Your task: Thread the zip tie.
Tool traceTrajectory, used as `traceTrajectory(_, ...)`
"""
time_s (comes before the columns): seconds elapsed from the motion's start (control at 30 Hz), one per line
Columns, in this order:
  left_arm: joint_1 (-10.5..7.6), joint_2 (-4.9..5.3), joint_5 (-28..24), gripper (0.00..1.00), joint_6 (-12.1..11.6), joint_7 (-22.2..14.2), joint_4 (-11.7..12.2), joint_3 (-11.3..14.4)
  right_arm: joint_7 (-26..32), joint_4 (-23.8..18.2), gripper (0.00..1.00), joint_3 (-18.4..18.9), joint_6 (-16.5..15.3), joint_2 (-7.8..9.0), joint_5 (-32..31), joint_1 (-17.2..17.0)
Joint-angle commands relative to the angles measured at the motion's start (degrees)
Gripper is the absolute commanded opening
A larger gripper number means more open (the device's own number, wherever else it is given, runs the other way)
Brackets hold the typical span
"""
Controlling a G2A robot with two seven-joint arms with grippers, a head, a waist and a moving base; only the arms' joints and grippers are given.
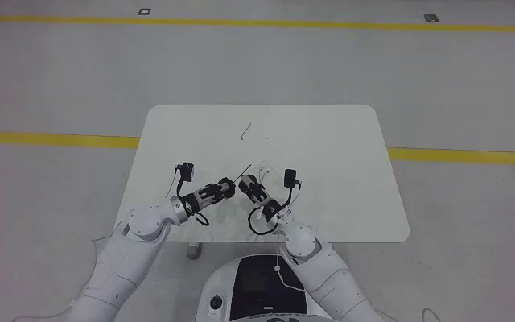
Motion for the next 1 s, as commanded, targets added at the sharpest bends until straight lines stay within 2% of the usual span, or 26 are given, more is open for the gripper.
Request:
traceTrajectory(0.0, 0.15, 0.12, -0.2, 0.0, -0.2, 0.0, 0.0, -0.3, 0.2, -0.4, 1.0, 0.5, -0.2, 0.2, 0.3, -0.3)
traceTrajectory(0.23, 1.11, 0.66, -0.9, 0.0, -0.7, -0.3, -0.3, -1.7, 1.2, -2.5, 1.0, 3.1, -0.2, 1.18, 0.9, -1.9)
traceTrajectory(0.4, 1.65, 1.1, -1.5, 0.0, -0.7, -2.3, -0.4, -2.5, 4.0, -3.7, 1.0, 3.9, -0.1, 1.77, 0.3, -2.6)
traceTrajectory(0.47, 1.63, 1.24, -0.3, 0.0, -0.2, -2.4, -1.3, -2.5, 4.0, -3.7, 1.0, 3.9, -0.1, 1.77, 0.3, -2.6)
traceTrajectory(0.73, 1.63, 1.24, -0.3, 0.0, -0.2, -2.4, -1.3, -2.5, 4.0, -3.7, 1.0, 3.9, -0.1, 1.77, 0.3, -2.6)
traceTrajectory(0.83, 1.32, 1.33, 0.2, 0.0, 0.2, -1.8, -0.8, -2.6, 4.8, -3.4, 1.0, 5.3, 0.3, 2.15, 0.9, -2.3)
traceTrajectory(0.9, 0.99, 1.63, 0.3, 0.0, 0.0, -4.4, -0.1, -3.1, 8.0, -3.2, 1.0, 6.4, 0.5, 2.5, 3.2, -1.8)
traceTrajectory(0.97, 0.67, 2.09, 0.2, 0.0, 0.0, -8.6, 0.7, -3.8, 13.3, -3.0, 1.0, 7.3, 0.8, 2.92, 5.7, -1.2)
